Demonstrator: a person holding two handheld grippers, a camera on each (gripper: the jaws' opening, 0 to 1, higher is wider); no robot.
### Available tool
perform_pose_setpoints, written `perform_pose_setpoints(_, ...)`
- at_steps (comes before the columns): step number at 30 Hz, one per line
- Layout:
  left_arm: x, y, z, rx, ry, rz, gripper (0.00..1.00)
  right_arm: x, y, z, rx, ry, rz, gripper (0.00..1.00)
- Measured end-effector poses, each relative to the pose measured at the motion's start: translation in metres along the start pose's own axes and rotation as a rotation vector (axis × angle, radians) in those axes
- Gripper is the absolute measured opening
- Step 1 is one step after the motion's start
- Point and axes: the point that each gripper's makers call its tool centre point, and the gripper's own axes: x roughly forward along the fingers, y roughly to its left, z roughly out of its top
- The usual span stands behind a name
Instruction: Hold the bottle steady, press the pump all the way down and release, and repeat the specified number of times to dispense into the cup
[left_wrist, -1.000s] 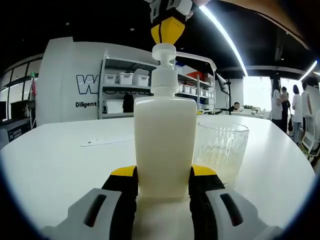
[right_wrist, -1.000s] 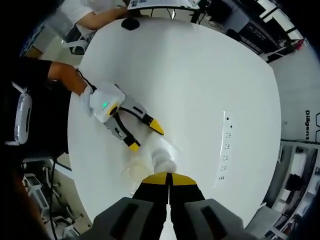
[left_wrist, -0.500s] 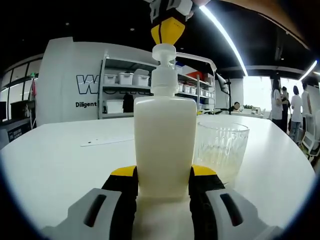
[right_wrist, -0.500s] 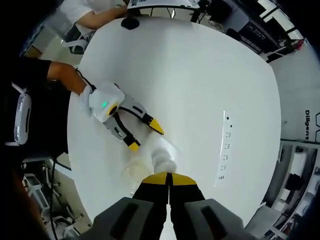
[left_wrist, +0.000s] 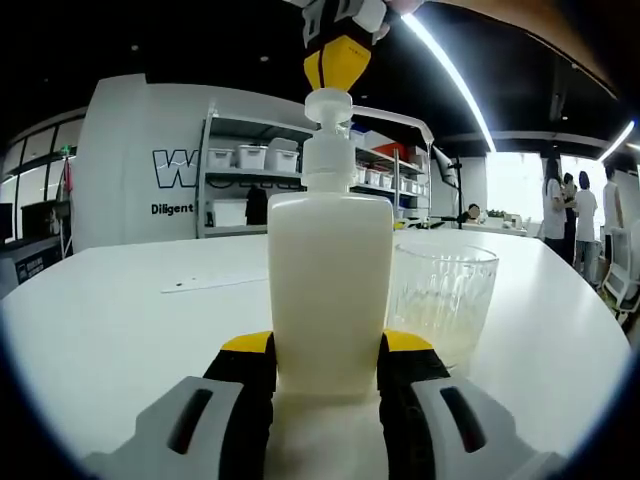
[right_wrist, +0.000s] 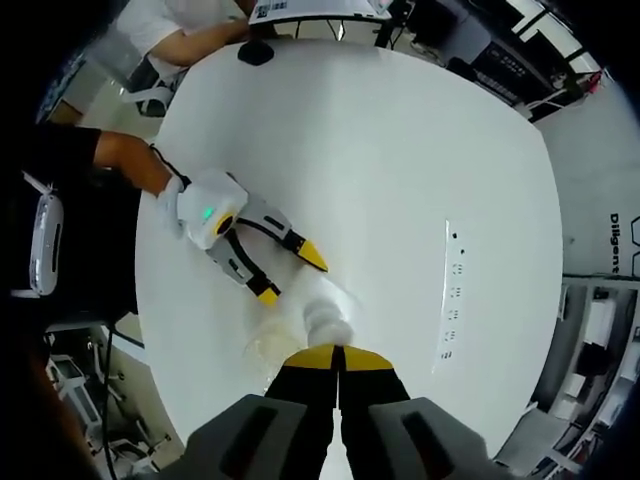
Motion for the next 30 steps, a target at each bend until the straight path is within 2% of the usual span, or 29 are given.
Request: perform_pose_setpoints(30,-0.0004,-0.0005,-0.0004,0.001,0.0,0.0,0.38,0.0019,-0.0004,0.0004,0.011,0.01,0.003,0.0)
